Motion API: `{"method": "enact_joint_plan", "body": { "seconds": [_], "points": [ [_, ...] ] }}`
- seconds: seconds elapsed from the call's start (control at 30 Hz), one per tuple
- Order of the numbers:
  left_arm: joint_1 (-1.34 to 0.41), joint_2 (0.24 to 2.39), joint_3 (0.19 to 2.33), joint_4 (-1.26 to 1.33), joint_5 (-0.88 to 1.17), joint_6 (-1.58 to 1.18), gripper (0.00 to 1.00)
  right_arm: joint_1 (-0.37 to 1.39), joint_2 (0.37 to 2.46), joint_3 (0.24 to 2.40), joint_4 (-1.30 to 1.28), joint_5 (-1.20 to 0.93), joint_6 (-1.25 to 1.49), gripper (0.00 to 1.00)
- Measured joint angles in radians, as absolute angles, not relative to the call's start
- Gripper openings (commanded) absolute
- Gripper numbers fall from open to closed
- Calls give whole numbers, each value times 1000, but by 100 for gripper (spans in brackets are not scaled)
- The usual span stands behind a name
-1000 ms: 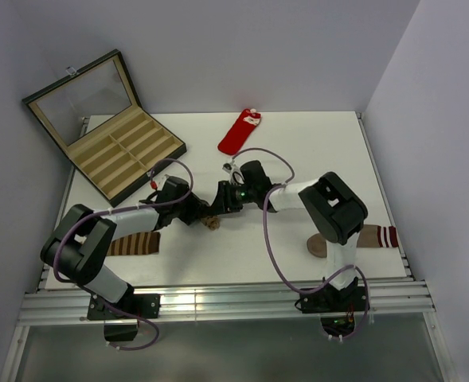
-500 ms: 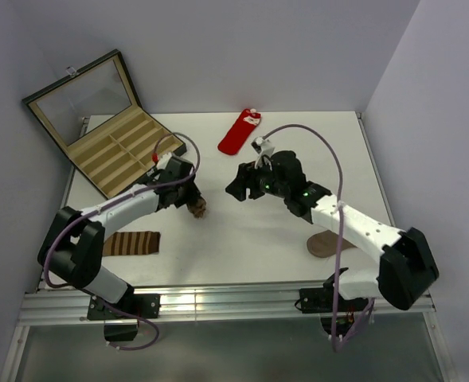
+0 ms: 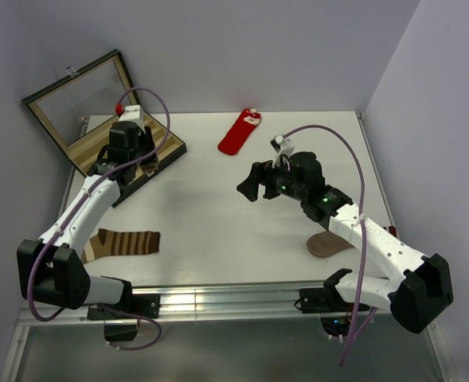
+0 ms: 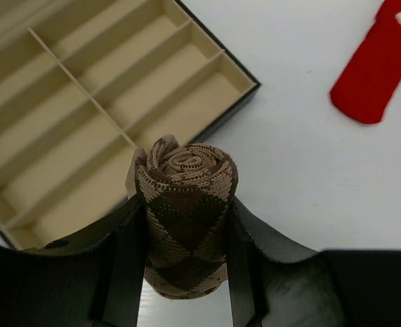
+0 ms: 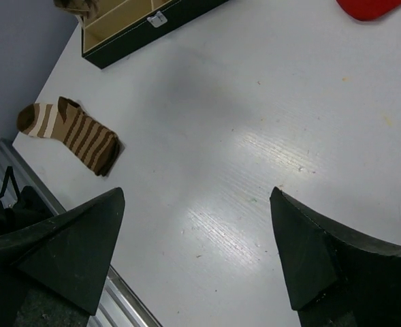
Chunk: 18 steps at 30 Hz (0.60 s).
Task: Roll the socks
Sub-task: Place the sock in the storage box.
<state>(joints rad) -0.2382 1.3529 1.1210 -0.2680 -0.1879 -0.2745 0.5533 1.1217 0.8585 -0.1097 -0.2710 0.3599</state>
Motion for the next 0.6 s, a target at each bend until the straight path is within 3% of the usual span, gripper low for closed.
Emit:
{"method": "enact_joint_plan", "body": {
  "seconds": [0.33,0.6],
  "points": [
    [-24,1419,1155,-270,-67,111,0,544,1114,891,-153,-318,370,95],
    [100,1544,1214,-256,57,218,0,542,1121,892,-175,-368,374,93]
  ]
}}
